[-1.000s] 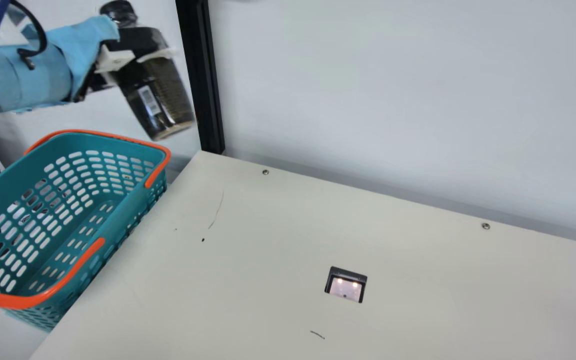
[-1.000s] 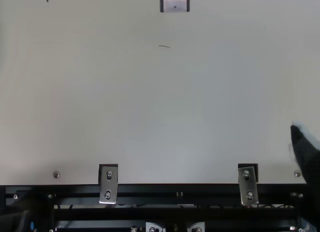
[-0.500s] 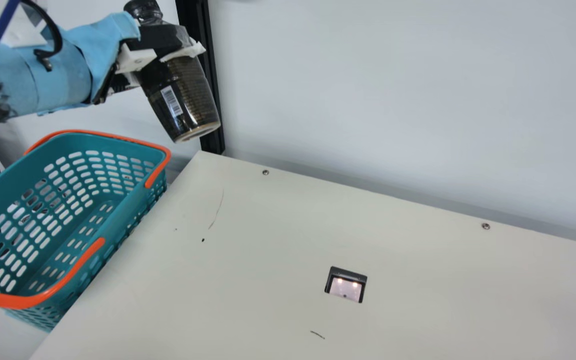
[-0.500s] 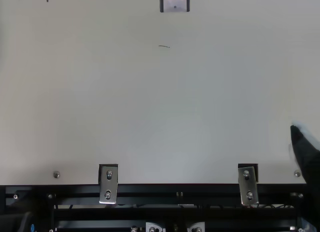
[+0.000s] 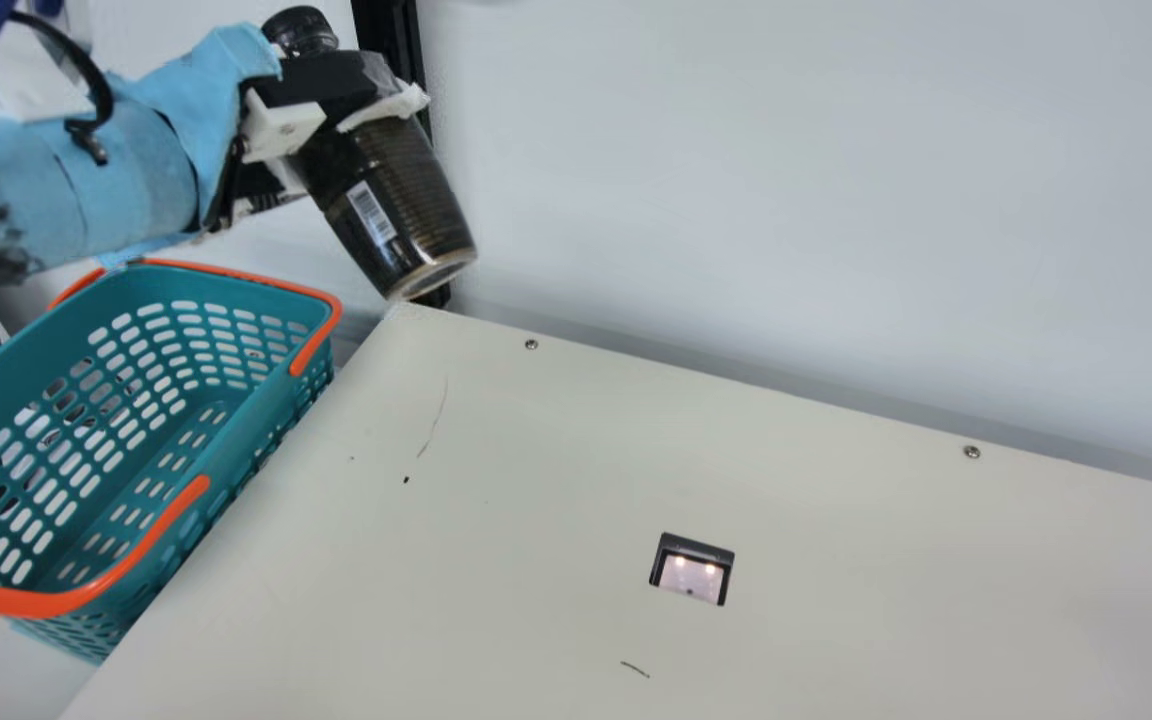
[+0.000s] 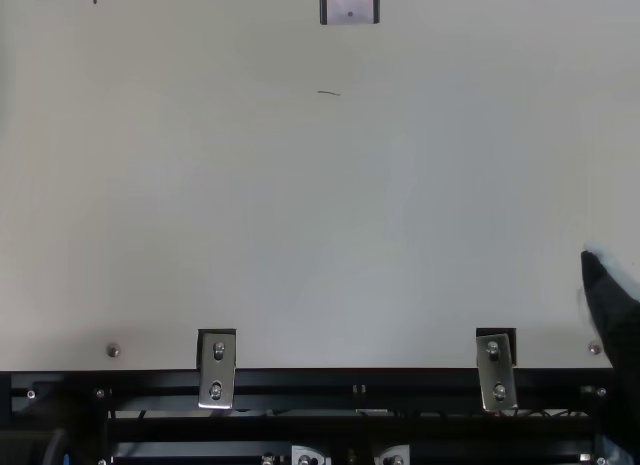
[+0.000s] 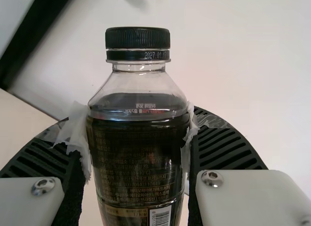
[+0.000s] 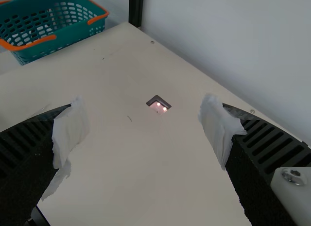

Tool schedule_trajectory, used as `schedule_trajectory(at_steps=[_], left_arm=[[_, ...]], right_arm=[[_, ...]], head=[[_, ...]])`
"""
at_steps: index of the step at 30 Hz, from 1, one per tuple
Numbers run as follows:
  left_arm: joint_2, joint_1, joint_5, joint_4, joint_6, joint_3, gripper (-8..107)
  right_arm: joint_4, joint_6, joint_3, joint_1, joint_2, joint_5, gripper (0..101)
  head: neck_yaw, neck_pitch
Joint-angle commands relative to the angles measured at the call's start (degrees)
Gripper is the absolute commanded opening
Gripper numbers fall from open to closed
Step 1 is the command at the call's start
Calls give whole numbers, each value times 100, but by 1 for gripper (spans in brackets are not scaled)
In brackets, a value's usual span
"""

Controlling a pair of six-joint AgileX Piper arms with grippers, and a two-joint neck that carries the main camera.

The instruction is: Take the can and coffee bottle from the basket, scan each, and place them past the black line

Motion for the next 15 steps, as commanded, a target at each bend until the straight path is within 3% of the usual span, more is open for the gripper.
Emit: schedule_trajectory(at_steps=[1,15], left_arm=[[-69,-300,-191,-52,-361,189,10],[-333,-1718,-1682,-362,-1669,1026,10]], right_arm=[[0,0,0,0,0,0,101],[0,0,0,0,0,0,101]], head=[[-48,-183],[-48,-183]])
